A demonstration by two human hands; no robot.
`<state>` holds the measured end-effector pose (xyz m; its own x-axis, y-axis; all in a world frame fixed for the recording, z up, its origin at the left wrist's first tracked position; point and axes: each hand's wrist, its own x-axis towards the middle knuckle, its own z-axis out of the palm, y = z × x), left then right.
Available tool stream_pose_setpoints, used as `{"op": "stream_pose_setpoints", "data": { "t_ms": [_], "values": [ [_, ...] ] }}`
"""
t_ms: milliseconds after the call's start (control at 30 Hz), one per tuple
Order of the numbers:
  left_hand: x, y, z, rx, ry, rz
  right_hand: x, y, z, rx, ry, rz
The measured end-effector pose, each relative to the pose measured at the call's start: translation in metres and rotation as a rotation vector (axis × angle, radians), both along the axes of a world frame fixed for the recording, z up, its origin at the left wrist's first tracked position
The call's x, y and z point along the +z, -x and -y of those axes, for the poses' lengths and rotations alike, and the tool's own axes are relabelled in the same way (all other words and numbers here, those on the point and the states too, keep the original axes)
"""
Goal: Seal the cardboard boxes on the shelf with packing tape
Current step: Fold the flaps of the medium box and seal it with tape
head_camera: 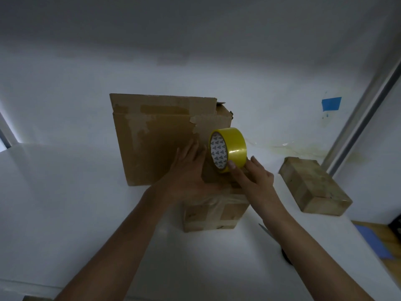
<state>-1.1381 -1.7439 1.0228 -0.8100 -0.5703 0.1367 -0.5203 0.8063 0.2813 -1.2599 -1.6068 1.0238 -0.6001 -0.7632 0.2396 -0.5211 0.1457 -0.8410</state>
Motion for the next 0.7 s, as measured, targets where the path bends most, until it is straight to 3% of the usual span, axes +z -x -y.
{"op": "stream_pose_setpoints", "data": {
  "t_ms": [100,167,367,533,700],
  "values": [
    [-0.006,0.004,0.003,0.037,0.117,0.011,0.000,0.004,0.006,-0.002,-0.019,-0.174],
    [-0.007,0.006,0.005,0.061,0.163,-0.001,0.012,0.003,0.007,0.008,0.054,-0.166],
    [-0.005,0.007,0.011,0.103,0.153,-0.010,0.041,-0.002,0.017,0.036,0.090,0.181],
    [0.003,0.008,0.031,0.170,0.033,0.092,0.063,-0.017,0.012,0.060,0.185,0.715],
    [0.006,0.012,0.030,0.153,0.023,0.103,0.059,-0.027,0.003,0.065,0.169,0.675]
  ]
}}
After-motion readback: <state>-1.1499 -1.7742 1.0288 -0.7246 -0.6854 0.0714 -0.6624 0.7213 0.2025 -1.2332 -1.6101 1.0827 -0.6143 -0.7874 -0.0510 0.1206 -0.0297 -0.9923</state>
